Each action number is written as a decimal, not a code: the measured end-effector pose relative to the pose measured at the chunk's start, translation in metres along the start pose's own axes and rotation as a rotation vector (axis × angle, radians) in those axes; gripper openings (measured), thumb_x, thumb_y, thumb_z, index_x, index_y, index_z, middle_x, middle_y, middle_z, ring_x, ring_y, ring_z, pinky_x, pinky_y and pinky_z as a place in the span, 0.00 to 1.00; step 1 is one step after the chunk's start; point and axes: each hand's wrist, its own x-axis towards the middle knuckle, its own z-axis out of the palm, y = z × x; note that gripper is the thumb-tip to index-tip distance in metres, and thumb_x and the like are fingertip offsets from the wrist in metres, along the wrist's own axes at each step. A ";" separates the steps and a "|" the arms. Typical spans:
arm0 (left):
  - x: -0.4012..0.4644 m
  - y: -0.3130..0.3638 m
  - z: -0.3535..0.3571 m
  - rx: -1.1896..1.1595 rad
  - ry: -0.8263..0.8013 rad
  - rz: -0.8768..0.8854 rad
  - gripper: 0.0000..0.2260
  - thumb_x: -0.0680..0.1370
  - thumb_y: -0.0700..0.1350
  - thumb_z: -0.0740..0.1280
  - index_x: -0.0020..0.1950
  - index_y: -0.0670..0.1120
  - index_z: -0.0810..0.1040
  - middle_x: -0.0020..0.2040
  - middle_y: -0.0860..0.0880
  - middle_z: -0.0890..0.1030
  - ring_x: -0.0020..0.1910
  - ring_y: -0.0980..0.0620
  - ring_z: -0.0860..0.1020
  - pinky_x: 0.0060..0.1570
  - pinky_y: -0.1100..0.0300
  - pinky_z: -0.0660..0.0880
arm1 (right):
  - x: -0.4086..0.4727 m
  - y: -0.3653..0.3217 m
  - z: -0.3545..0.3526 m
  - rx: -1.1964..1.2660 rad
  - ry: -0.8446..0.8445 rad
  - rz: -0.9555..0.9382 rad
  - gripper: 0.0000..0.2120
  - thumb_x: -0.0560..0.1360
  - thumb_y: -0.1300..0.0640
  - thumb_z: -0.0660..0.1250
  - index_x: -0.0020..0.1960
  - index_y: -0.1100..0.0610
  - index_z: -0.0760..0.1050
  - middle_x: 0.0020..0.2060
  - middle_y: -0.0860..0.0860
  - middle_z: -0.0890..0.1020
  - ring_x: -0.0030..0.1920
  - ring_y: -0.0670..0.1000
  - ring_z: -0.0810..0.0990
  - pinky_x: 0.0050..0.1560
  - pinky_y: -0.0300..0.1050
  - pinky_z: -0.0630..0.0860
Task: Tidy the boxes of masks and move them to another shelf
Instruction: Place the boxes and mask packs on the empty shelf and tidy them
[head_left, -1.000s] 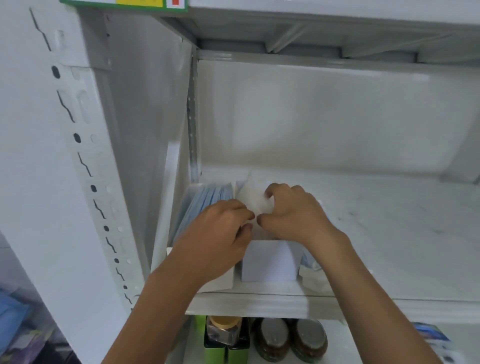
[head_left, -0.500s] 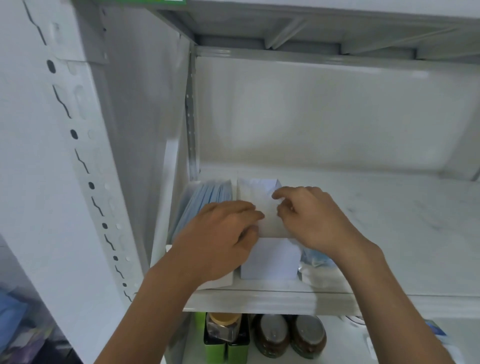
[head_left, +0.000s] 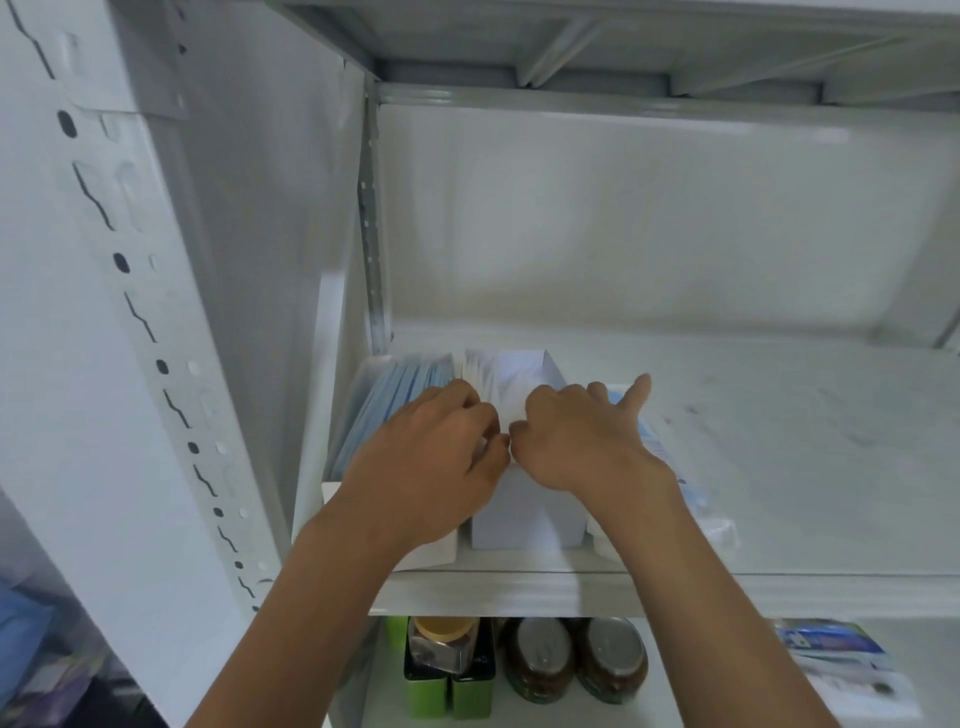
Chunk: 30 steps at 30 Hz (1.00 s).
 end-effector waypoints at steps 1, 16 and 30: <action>0.000 0.000 -0.001 -0.016 -0.006 0.002 0.14 0.82 0.52 0.57 0.53 0.49 0.82 0.53 0.52 0.78 0.51 0.54 0.76 0.54 0.53 0.76 | 0.003 -0.001 0.000 0.049 -0.007 0.025 0.12 0.79 0.52 0.55 0.38 0.53 0.61 0.44 0.52 0.72 0.67 0.62 0.69 0.71 0.78 0.41; -0.001 0.000 -0.003 -0.065 0.012 0.010 0.14 0.82 0.51 0.58 0.51 0.49 0.82 0.53 0.53 0.79 0.51 0.56 0.76 0.55 0.55 0.76 | 0.031 -0.007 0.014 -0.021 -0.078 0.106 0.13 0.76 0.39 0.57 0.47 0.49 0.68 0.61 0.52 0.77 0.68 0.60 0.69 0.69 0.71 0.50; 0.000 -0.004 -0.001 -0.137 0.051 0.021 0.10 0.81 0.47 0.61 0.52 0.49 0.82 0.51 0.53 0.79 0.49 0.55 0.77 0.53 0.53 0.78 | 0.021 -0.003 0.009 0.230 0.015 0.037 0.11 0.73 0.47 0.64 0.46 0.53 0.65 0.48 0.50 0.72 0.52 0.55 0.73 0.70 0.78 0.39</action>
